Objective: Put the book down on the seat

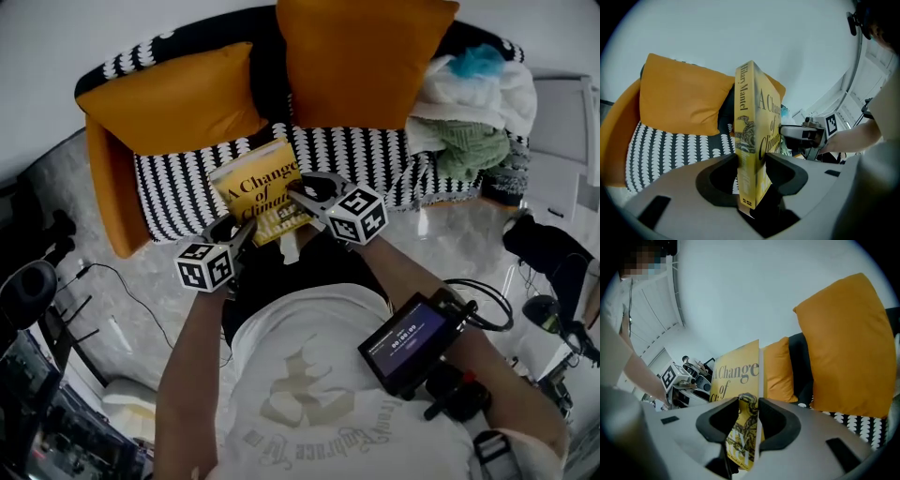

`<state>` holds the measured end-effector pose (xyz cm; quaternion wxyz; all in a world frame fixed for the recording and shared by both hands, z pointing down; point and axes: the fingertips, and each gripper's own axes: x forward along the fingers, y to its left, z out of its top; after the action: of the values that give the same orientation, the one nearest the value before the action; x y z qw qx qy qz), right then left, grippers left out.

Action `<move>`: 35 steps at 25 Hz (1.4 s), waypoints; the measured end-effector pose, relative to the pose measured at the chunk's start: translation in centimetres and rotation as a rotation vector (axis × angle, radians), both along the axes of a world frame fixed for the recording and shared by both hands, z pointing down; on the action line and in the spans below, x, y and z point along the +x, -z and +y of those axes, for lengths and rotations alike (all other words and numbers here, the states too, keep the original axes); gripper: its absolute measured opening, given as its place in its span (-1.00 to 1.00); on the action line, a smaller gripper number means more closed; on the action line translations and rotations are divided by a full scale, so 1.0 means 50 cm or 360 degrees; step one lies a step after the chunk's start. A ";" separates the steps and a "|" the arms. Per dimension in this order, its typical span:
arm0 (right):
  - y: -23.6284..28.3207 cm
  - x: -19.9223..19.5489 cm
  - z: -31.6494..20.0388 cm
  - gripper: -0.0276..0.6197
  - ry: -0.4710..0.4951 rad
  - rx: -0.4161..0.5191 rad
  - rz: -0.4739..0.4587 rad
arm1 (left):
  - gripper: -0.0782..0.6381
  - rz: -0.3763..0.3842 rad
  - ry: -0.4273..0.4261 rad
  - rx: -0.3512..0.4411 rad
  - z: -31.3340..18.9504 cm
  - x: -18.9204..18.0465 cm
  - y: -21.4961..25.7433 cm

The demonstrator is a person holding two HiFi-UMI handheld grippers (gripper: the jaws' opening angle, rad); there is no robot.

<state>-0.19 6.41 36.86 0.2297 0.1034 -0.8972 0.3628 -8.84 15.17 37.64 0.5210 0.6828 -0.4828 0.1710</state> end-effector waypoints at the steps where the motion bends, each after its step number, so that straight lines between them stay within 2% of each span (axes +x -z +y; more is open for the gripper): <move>1: -0.011 0.004 -0.001 -0.46 -0.0007 -0.0009 0.0008 | -0.22 0.0007 -0.0003 -0.0010 -0.001 0.003 -0.010; 7: -0.068 0.018 -0.006 -0.46 -0.0050 -0.0063 0.0055 | -0.22 0.0042 -0.0015 -0.0070 -0.009 0.015 -0.066; 19: -0.207 0.015 -0.028 -0.46 -0.0053 -0.0123 0.0135 | -0.22 0.0131 0.0047 -0.0170 -0.022 0.018 -0.206; 29: -0.319 0.048 -0.009 -0.47 -0.0109 -0.0241 0.0200 | -0.22 0.0175 0.0011 -0.0273 -0.006 0.046 -0.313; 35: -0.396 0.059 -0.045 -0.47 -0.0147 -0.0311 0.0241 | -0.22 0.0191 -0.0020 -0.0342 -0.046 0.052 -0.384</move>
<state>2.75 4.15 56.65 0.2886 0.1489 -0.8320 0.4498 -6.22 12.87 56.84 0.6181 0.6350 -0.4254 0.1838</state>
